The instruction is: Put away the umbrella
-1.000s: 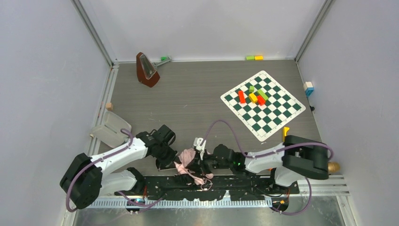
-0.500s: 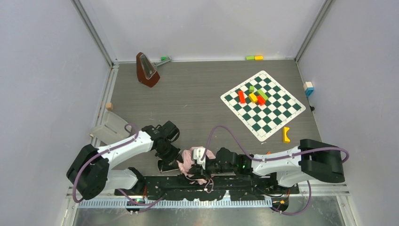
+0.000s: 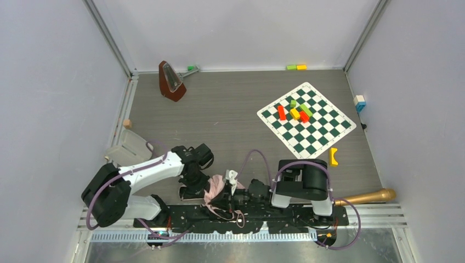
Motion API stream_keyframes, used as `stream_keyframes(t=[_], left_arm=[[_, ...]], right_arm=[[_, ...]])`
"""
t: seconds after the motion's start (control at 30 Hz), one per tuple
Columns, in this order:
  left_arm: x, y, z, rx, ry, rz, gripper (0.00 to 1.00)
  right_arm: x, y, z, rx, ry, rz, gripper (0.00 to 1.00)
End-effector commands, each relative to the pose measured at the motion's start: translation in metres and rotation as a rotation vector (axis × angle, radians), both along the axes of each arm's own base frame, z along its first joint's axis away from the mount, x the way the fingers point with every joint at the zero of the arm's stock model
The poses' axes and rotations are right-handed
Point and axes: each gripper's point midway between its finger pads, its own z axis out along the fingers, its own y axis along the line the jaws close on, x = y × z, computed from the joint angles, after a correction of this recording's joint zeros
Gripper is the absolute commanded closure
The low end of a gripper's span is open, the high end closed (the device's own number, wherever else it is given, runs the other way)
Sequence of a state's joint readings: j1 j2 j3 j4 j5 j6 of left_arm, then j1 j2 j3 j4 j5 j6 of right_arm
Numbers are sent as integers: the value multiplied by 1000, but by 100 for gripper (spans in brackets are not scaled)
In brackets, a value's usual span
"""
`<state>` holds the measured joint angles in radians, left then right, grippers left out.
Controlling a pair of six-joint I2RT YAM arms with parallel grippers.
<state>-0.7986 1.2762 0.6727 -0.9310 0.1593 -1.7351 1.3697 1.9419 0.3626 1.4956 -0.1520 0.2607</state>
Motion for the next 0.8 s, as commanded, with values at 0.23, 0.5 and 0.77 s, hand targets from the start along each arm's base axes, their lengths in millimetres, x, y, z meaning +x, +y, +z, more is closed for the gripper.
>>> stream_keyframes(t=[0.23, 0.5, 0.77], left_arm=[[41, -40, 27, -120, -246, -382, 46], [47, -1, 59, -91, -476, -639, 21], [56, 53, 93, 128, -615, -951, 34]], right_arm=[[24, -91, -100, -298, 509, -285, 94], [23, -122, -129, -464, 627, -344, 94], [21, -117, -138, -516, 623, -298, 94]])
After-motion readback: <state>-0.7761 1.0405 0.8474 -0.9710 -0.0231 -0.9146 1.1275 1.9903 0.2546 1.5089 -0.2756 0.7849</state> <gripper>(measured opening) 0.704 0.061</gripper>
